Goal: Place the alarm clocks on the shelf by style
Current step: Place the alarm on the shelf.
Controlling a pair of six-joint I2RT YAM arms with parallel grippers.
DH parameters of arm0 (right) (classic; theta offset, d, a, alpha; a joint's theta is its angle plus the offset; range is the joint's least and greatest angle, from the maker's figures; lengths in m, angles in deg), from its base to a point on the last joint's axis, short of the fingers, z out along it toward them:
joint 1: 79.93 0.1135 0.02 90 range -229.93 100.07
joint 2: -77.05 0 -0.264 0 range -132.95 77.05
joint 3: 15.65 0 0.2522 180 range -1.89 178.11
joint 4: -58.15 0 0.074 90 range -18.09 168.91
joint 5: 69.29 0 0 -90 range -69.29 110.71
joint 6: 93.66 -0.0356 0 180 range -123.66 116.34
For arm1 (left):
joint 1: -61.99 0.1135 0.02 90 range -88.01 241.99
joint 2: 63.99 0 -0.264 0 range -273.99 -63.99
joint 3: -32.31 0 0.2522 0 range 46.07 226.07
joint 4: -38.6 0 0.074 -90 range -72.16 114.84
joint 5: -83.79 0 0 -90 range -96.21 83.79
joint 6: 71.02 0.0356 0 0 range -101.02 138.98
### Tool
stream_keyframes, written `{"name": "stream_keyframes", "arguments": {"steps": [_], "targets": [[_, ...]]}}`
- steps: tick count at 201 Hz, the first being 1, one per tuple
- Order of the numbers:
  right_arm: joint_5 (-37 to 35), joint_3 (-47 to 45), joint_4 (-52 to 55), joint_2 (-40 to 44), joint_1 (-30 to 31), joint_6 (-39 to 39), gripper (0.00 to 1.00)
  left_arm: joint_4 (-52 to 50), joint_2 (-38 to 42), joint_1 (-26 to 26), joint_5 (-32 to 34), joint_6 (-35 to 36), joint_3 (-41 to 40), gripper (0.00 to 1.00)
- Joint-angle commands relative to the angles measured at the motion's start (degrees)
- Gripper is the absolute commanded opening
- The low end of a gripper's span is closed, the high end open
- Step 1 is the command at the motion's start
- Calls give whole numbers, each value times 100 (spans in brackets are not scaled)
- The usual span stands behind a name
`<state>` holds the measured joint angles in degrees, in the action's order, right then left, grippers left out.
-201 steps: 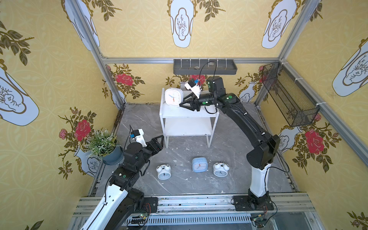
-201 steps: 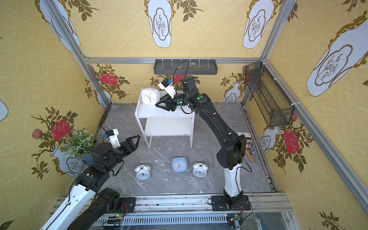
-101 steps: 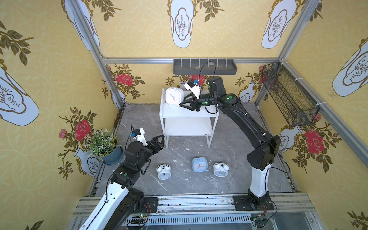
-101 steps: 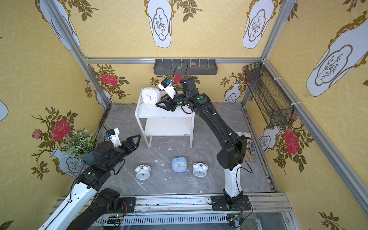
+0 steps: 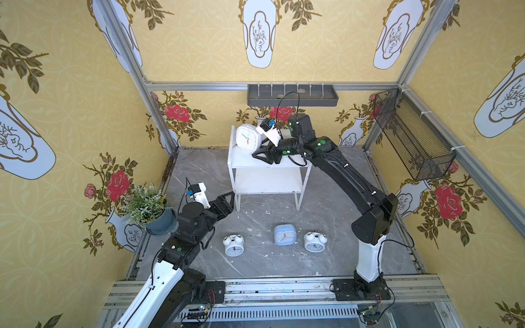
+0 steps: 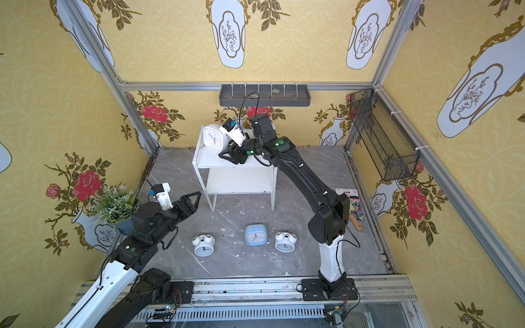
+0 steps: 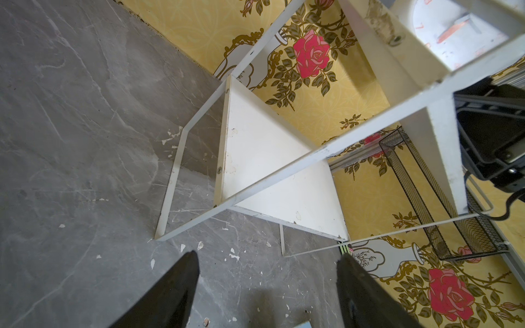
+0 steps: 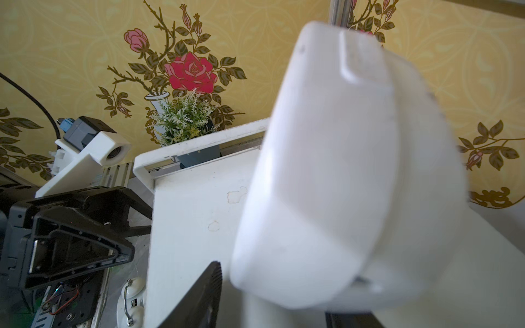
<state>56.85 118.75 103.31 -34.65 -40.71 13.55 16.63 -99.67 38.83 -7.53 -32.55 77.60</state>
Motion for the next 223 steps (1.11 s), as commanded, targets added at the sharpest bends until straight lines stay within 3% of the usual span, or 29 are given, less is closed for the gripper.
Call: {"name": "stream_keyframes", "arguments": {"steps": [1,59,96,118,223], "targets": [[-181,-6,-158,103,-3,21,61,139,17,4,-10,38,-50,80],[-499,-58,-145,325,0,16,75,152,81,4,-22,20,-137,80],[-768,-728,-664,787,26,-226,87,225,88,6,-85,-13,-229,80],[-1071,-542,-761,648,47,-375,93,289,88,4,-104,-50,-246,80],[-1203,-120,-838,237,124,-529,92,250,132,4,-100,64,-182,80]]}}
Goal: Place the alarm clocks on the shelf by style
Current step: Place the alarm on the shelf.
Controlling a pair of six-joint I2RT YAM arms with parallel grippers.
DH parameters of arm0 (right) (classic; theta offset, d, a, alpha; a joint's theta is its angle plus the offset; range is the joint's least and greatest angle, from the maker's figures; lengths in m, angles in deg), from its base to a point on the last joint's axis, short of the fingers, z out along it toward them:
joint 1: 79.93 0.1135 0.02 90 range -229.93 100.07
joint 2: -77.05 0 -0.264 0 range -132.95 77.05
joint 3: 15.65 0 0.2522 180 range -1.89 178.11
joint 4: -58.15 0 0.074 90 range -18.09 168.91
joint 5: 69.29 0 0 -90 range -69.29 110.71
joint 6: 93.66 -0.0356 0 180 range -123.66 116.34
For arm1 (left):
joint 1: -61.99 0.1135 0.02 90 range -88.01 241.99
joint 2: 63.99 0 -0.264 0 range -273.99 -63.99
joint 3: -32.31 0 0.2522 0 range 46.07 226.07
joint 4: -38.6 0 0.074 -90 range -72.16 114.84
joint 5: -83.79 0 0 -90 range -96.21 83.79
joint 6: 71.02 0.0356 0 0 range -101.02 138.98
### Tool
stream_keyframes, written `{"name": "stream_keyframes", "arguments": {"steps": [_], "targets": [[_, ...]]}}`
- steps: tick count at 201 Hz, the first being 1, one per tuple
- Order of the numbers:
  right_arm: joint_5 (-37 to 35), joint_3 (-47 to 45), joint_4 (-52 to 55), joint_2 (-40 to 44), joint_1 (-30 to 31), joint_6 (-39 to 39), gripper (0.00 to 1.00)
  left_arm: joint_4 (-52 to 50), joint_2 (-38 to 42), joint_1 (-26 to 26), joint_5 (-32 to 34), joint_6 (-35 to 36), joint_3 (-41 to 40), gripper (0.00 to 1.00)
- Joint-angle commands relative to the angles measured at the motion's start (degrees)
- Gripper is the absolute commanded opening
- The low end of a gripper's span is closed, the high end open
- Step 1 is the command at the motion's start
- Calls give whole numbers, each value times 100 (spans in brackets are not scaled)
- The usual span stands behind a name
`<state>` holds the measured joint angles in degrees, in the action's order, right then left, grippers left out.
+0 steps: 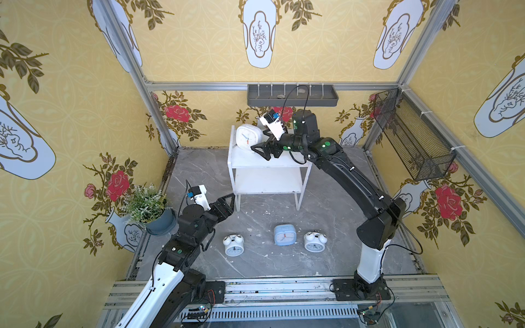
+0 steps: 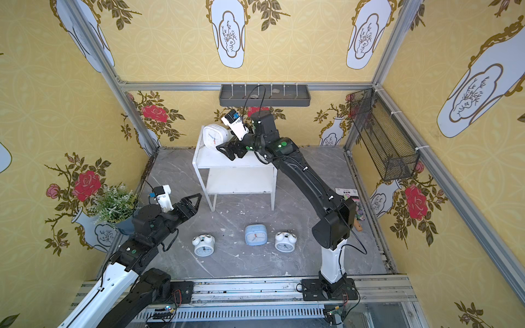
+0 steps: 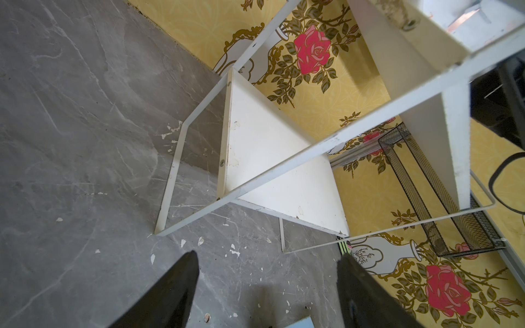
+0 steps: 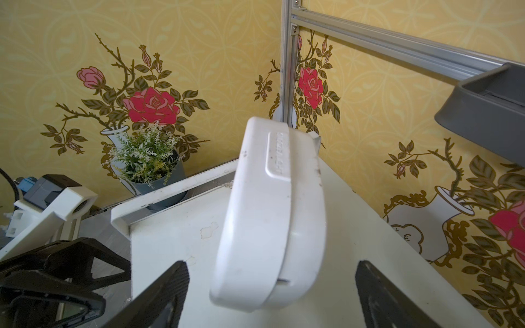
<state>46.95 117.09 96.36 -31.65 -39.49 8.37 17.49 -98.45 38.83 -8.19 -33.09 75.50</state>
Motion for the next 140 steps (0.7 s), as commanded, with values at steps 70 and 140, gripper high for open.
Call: {"name": "stream_keyframes", "arguments": {"steps": [70,140], "targets": [[-375,47,8,25,-86,114,88,268,-87,8,-51,127,36,80],[-477,47,7,-10,-172,137,87,296,-127,5,-68,145,54,81]]}}
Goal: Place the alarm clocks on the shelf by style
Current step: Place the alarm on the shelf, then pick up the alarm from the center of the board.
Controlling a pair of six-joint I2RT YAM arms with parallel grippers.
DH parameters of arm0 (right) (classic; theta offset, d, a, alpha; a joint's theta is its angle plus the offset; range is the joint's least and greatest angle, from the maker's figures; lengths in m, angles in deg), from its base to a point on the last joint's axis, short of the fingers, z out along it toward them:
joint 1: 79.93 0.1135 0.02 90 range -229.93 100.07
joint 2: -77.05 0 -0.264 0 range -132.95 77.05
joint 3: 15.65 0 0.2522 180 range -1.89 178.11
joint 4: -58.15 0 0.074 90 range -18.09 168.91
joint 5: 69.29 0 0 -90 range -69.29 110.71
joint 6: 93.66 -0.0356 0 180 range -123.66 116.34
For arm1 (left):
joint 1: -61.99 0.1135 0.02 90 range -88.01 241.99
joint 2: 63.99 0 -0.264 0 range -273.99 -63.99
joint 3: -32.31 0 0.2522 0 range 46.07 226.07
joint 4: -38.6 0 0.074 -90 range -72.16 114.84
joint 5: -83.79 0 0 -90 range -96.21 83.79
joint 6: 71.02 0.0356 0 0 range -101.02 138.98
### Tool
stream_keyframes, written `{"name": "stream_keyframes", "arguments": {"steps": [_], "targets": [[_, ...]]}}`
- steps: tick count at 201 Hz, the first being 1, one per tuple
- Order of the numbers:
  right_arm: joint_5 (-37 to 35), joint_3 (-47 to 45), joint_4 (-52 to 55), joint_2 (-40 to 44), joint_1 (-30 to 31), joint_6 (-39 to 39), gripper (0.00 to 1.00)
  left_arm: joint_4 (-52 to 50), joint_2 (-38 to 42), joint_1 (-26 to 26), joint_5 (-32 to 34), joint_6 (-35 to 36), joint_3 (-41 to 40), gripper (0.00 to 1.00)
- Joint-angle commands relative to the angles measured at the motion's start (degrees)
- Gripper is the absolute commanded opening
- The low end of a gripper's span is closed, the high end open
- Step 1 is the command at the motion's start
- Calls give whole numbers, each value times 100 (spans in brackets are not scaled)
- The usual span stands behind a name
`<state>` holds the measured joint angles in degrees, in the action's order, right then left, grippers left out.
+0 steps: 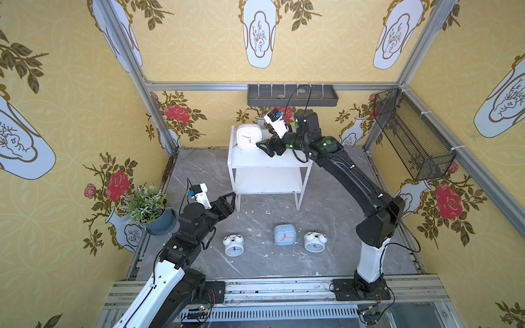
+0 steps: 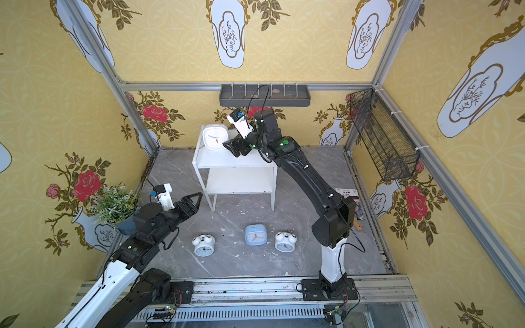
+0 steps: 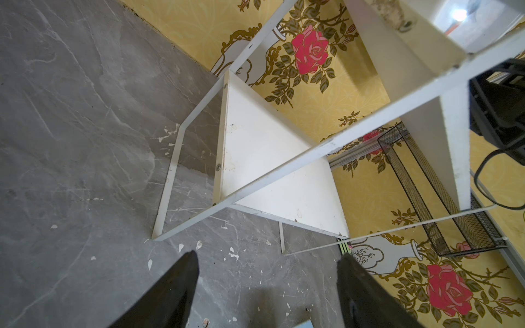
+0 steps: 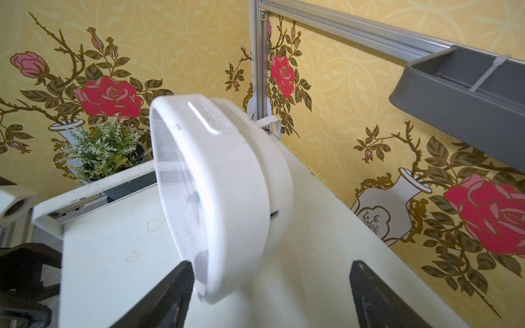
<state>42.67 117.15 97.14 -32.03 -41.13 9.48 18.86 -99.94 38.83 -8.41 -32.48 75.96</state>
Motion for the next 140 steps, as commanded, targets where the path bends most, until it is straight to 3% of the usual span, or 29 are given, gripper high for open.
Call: {"name": "stream_keyframes", "arguments": {"steps": [1,37,69,87,115,140], "targets": [[-46,40,-67,27,-11,23,87,159,24,4,-49,79,8,81],[82,-326,-143,376,106,78,86,117,69,6,-94,118,-9,81],[-309,-791,-127,1028,438,37,86,14,108,9,-153,170,17,80],[-592,-1660,-196,1765,743,-149,86,-41,208,4,-147,211,9,79],[-243,-3262,85,3068,1011,-911,85,-140,329,4,-279,283,-47,77],[-399,-4624,541,3938,1364,-1480,84,-197,289,-26,-567,380,-88,73]]}}
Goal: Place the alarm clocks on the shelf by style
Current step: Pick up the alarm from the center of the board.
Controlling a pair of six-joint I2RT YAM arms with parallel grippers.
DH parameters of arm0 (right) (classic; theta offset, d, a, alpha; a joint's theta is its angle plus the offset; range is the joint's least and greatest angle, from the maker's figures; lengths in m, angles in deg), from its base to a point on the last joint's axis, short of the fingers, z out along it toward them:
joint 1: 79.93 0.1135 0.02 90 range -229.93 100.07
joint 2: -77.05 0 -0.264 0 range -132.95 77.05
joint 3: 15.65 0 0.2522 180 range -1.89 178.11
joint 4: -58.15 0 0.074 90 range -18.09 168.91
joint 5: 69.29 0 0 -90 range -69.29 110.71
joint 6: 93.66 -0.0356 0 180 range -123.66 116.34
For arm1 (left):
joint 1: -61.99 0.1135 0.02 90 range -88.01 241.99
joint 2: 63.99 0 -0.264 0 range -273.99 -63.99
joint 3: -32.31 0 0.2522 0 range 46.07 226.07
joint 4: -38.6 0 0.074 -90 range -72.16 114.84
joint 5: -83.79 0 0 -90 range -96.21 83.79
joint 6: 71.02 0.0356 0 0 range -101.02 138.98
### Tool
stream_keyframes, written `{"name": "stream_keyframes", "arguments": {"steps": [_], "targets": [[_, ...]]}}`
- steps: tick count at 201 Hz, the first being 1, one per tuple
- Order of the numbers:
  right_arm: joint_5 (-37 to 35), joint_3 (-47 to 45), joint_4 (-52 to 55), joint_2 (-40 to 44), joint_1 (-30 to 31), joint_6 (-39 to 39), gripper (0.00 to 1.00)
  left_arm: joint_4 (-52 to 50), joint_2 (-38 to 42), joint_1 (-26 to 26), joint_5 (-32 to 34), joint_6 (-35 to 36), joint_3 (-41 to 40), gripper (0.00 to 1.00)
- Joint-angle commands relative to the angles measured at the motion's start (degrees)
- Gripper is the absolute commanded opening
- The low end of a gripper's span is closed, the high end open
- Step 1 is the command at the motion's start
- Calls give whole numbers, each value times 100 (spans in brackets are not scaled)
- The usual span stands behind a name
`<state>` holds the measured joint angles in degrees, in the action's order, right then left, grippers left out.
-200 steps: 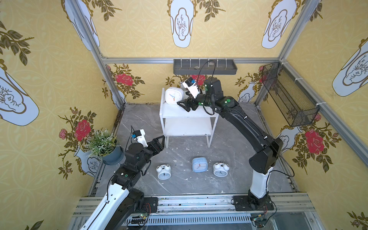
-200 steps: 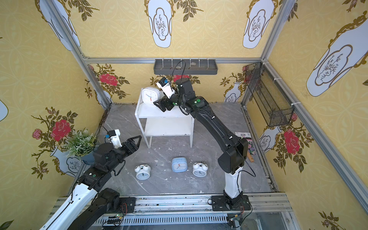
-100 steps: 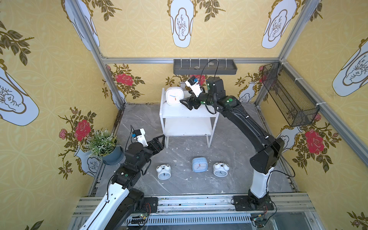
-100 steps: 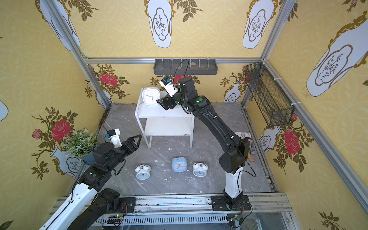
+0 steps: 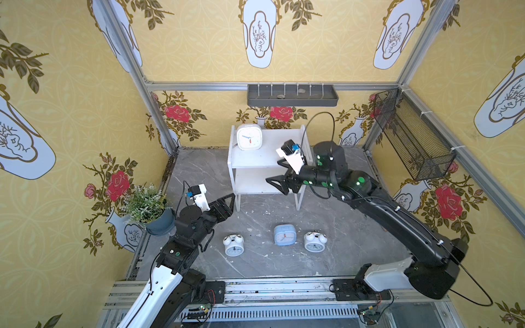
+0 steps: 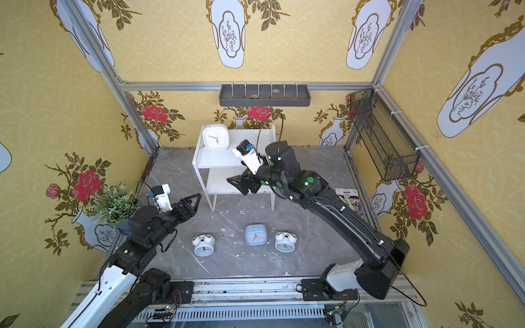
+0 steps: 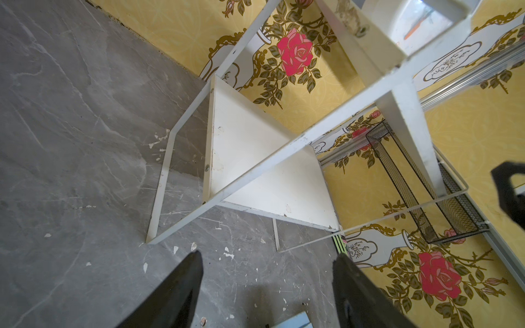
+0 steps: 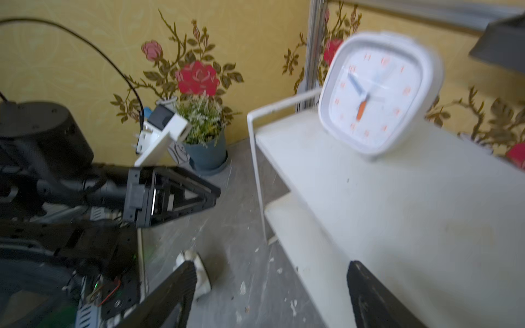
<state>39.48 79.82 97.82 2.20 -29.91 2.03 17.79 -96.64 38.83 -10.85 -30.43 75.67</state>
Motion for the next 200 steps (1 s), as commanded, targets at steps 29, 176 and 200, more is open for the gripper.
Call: {"name": "stream_keyframes", "arguments": {"steps": [29,176,200], "targets": [[-331,-1856,633,901,502,-1102,84,-184,-119,-150,-493,229,1,70],[-1687,-2621,297,-641,887,-1679,89,54,-287,-831,-524,307,-173,66],[-1897,-2711,186,-640,880,-1764,90,48,-213,-831,-535,317,-183,67]]}}
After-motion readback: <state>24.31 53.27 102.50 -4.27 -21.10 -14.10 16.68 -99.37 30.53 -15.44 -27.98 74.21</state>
